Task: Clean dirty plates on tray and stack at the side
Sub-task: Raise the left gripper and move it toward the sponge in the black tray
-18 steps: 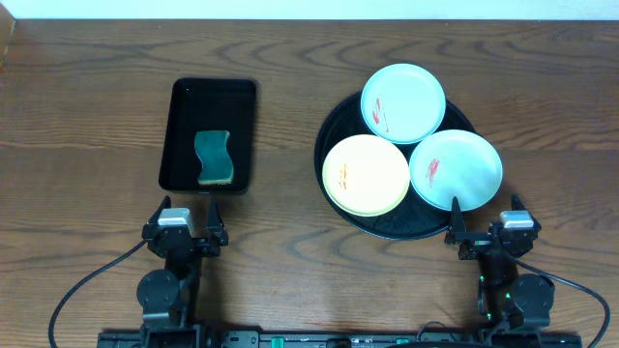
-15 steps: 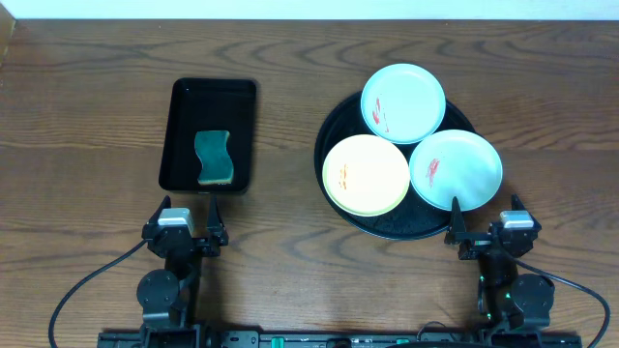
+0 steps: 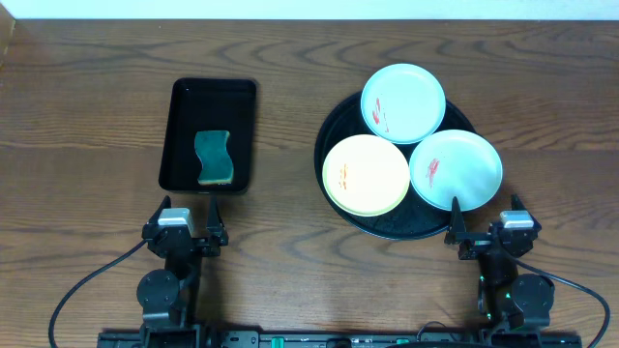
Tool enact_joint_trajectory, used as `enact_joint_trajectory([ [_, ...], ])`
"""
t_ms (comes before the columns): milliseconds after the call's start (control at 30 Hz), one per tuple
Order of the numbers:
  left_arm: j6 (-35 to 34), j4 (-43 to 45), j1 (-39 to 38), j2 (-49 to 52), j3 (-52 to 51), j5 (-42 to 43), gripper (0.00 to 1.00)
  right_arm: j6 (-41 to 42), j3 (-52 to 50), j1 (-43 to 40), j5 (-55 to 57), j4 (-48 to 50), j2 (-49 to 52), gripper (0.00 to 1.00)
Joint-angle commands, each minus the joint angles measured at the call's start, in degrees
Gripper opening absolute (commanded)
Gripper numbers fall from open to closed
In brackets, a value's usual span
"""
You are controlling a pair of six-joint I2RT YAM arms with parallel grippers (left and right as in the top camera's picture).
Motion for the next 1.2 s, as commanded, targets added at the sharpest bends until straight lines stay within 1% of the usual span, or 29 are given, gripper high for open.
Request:
enact_joint_trajectory([
  [0,0.59,-2.58,0.35,-0.39,-0.52,0.79,0.82,-0.87,-0.02,0.35,0.13,-0.26,-0.28,0.99],
  [1033,0.59,-2.58,0.35,-0.39,-0.52,0.79,0.82,-0.87,-0.02,0.35,0.13,-0.26,-0.28,0.99],
  [1100,3.15,-2.01,0.35,-0.39,-0.52,-1.14,0.82,-0.87,-0.02,0.35,0.11,-0.26,-0.28,0.99],
  [1133,3.23,-1.33,0.35,-0.39,-0.52,-1.33,0.82,-0.87,-0.02,0.35,0.13,-0.26,-0.28,0.99],
  [1167,1.68,0.07,0.33,-0.39,-0.52,0.00,0.82,-0.85,-0.02,0.35,0.13,-0.26,-0.28,0.99],
])
